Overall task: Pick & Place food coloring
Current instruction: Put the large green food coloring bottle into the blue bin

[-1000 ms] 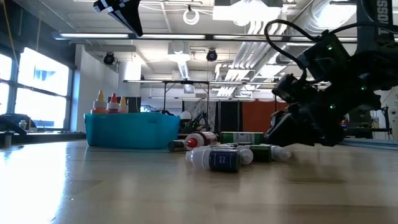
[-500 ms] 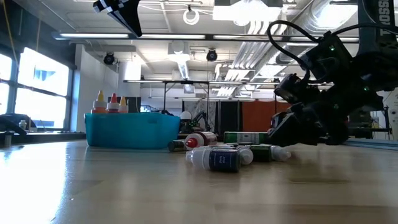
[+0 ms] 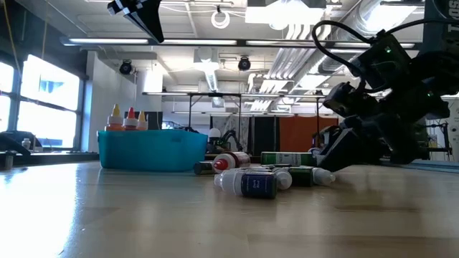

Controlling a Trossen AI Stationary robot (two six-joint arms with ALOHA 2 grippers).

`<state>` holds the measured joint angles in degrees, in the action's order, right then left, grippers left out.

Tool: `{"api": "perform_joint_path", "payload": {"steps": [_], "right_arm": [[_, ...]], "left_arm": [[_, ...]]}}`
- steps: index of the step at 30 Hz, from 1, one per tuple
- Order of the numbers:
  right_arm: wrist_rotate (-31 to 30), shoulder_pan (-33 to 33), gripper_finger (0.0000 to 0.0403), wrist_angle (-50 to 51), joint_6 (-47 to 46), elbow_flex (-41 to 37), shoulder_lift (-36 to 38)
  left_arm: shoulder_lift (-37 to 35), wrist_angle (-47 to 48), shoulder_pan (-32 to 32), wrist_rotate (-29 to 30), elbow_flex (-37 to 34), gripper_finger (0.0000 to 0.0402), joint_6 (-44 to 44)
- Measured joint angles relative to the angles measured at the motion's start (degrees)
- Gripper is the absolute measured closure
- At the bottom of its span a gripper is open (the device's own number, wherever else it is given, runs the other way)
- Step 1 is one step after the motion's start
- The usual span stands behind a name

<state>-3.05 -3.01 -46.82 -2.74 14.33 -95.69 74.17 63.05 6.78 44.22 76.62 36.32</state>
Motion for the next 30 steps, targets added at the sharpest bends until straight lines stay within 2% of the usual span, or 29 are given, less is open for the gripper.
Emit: {"api": "perform_joint_path", "payload": {"steps": [7, 23, 27, 30], "right_arm": [[-0.7, -0.1, 0.0231, 4.3, 0.0, 0.0, 3.1], [-0.8, 0.0, 0.0291, 0.4, 0.3, 0.1, 3.6], [-0.8, 0.0, 0.0292, 0.8, -0.2, 2.8, 4.2], [-0.8, -0.2, 0.0291, 4.3, 2.3, 7.7, 5.2]], "left_arm": [[0.0, 0.0, 0.0, 0.0, 0.0, 0.0402, 0.0], [0.0, -0.4, 0.0, 0.0, 0.0, 0.0402, 0.0], [0.0, -0.3, 0.0, 0.1, 0.0, 0.0402, -1.3], [-0.3, 0.0, 0.0, 0.1, 0.2, 0.0402, -2.5]]}}
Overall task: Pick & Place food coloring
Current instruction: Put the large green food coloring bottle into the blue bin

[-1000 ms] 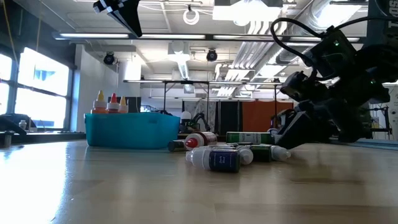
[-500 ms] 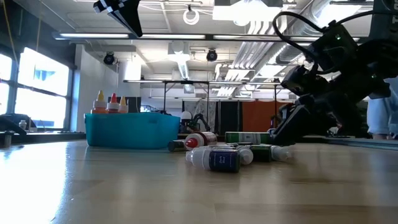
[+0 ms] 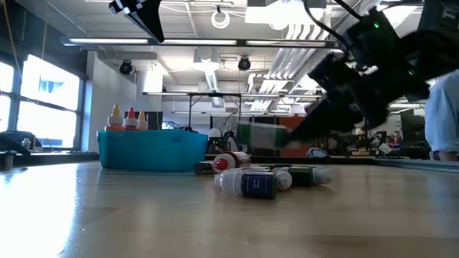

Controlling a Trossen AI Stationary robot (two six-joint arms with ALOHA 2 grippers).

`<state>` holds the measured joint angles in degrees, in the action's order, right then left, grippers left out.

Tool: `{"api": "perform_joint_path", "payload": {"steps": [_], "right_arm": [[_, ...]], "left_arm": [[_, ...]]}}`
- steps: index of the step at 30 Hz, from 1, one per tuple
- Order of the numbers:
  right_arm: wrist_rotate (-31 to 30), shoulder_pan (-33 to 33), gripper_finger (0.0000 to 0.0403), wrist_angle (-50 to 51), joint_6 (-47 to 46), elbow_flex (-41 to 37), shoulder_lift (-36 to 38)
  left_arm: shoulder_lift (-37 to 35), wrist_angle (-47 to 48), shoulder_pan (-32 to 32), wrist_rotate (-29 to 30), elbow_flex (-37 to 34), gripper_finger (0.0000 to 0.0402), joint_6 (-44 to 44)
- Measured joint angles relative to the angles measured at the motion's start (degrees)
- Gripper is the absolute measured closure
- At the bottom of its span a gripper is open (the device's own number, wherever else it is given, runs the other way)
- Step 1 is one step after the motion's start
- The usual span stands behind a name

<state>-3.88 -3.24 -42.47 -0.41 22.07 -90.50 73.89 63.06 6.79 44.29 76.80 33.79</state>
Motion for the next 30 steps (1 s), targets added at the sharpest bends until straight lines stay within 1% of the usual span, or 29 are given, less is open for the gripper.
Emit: {"api": "perform_joint_path", "payload": {"steps": [2, 6, 8, 9, 12, 14, 16, 18, 22, 25, 27, 30], "right_arm": [[-2.4, -0.6, 0.0289, 8.0, 4.4, 5.6, 0.3], [-11.0, -2.2, 0.0288, 32.8, 14.1, 21.6, -0.3], [-14.3, -2.4, 0.0287, 42.4, 16.6, 29.2, -0.6], [-15.3, -2.5, 0.0287, 46.7, 17.6, 32.7, -0.6], [-15.3, -2.4, 0.0286, 56.2, 20.2, 42.0, -0.6], [-15.8, -2.0, 0.0286, 60.3, 22.7, 47.3, -0.6], [-16.2, -1.1, 0.0286, 62.3, 25.1, 52.4, -2.0], [-18.1, -0.1, 0.0285, 65.0, 26.1, 56.8, -4.6], [-20.5, 1.7, 0.0285, 70.2, 29.8, 64.7, -13.2], [-24.4, 2.7, 0.0285, 71.3, 34.9, 70.6, -20.1], [-25.8, 3.2, 0.0285, 72.0, 39.6, 74.5, -24.5], [-25.2, 3.9, 0.0285, 73.5, 45.0, 80.6, -30.8]], "left_arm": [[-0.1, 0.1, 0.0, 0.1, 0.8, 0.0402, -0.8], [-0.1, 1.9, 0.0, 0.4, 2.9, 0.0402, -2.5], [-0.1, 4.0, 0.0, 1.7, 4.3, 0.0402, -2.5], [-0.1, 5.2, 0.0, 2.4, 4.8, 0.0402, -2.6], [-0.1, 8.3, 0.0, 3.3, 6.2, 0.0402, -2.5], [-0.2, 9.8, 0.0, 3.6, 6.8, 0.0402, -2.5], [-0.3, 10.8, 0.0, 5.0, 7.5, 0.0402, -3.6], [-0.3, 11.3, 0.0, 6.8, 8.2, 0.0402, -5.1], [-0.3, 13.7, 0.0, 9.3, 10.6, 0.0402, -5.0], [-0.3, 16.7, 0.0, 10.7, 11.5, 0.0402, -3.9], [-0.4, 19.7, 0.0, 11.7, 11.8, 0.0402, -1.0], [-0.8, 26.6, 0.0, 12.0, 11.8, 0.0402, 4.9]]}}
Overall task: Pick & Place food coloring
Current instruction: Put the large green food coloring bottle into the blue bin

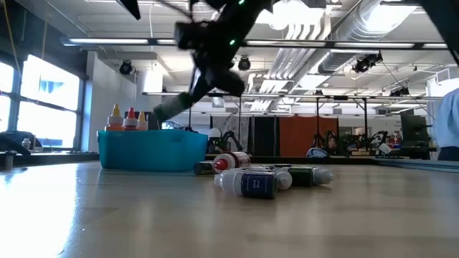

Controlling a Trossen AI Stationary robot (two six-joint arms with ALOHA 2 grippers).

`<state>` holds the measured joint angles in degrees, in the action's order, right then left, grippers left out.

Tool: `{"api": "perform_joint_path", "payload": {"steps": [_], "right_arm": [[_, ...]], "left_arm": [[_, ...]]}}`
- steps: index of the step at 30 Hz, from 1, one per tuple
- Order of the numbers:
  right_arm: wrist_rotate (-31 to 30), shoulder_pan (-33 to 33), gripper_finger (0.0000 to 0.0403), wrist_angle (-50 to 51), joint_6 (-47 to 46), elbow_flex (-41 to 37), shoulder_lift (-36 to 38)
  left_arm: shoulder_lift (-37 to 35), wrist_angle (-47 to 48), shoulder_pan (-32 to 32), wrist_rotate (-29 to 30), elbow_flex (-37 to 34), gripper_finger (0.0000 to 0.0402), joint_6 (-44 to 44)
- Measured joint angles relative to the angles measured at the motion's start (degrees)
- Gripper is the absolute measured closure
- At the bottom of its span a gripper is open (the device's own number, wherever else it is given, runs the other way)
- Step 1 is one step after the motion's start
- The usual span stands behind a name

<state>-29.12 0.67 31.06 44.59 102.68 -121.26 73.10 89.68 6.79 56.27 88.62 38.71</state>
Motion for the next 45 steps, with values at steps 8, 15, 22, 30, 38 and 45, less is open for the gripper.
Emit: {"api": "perform_joint_path", "payload": {"steps": [8, 15, 22, 30, 38, 45], "right_arm": [[-8.1, 1.3, 0.0284, 5.8, 17.7, 14.2, -13.0], [-0.6, 2.7, 0.0284, 6.1, 32.2, 16.5, -15.7], [-1.8, 3.5, 0.0284, 5.0, 36.2, 16.5, -15.7], [3.3, 4.6, 0.0256, 3.4, 33.5, 16.5, -15.7], [4.1, 4.7, 0.0232, -3.0, 35.5, 16.5, -15.7], [5.3, 4.7, 0.0233, -7.8, 38.1, 16.5, -15.7]], "left_arm": [[-2.5, 0.6, 0.0, -4.0, -2.4, 0.0402, 3.6], [-2.7, 0.3, 0.0, -4.5, -2.6, 0.0402, 3.6], [-2.8, 0.3, 0.0, -4.2, -2.6, 0.0402, 3.6], [-2.8, 0.3, 0.0, -4.2, -2.6, 0.0402, 3.6], [-2.8, 0.3, 0.0, -4.7, -2.6, 0.0402, 3.6], [-2.8, 0.3, 0.0, -4.7, -2.6, 0.0402, 3.6]]}}
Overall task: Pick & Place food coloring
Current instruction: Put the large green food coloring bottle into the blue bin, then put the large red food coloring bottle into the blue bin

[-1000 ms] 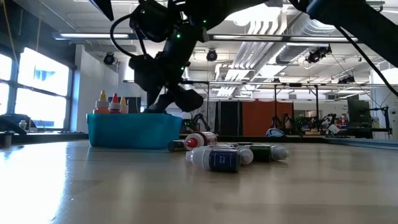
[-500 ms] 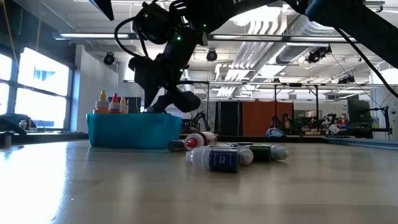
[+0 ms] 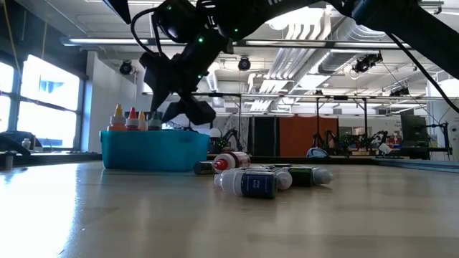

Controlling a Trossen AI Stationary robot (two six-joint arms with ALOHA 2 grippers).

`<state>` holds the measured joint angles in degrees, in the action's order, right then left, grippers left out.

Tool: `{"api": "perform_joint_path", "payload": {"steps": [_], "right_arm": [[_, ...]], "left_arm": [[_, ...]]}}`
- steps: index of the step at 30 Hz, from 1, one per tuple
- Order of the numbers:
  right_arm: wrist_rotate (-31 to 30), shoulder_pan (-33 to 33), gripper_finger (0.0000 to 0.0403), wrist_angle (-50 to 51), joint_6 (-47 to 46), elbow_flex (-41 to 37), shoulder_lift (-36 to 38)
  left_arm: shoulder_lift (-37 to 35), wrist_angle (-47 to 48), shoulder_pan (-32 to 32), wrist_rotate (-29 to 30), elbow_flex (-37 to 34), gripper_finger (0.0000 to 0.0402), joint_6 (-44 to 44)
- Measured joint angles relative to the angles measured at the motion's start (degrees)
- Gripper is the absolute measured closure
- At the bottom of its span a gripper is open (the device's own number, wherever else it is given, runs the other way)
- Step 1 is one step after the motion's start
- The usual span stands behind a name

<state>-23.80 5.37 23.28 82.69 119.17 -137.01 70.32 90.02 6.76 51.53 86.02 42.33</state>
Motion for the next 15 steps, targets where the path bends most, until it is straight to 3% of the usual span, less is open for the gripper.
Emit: {"api": "perform_joint_path", "payload": {"steps": [4, 9, 12, 15], "right_arm": [[-1.5, -0.8, 0.0232, -3.0, -2.0, 0.0, 0.0], [-12.2, -3.2, 0.0239, -0.2, -10.3, 0.0, 0.2], [-17.7, -4.4, 0.0245, 3.5, -19.4, 0.0, 1.2], [-16.5, -4.9, 0.0251, 11.0, -29.3, 0.0, 3.8]], "left_arm": [[0.0, 0.0, 0.0, 0.0, 0.0, 0.0402, 0.3], [0.0, 0.0, 0.0, -0.2, 0.0, 0.0402, 1.5], [0.0, 0.0, 0.0, -1.8, 0.0, 0.0402, 1.7], [0.0, 0.0, 0.0, -3.1, 0.0, 0.0402, 1.8]]}}
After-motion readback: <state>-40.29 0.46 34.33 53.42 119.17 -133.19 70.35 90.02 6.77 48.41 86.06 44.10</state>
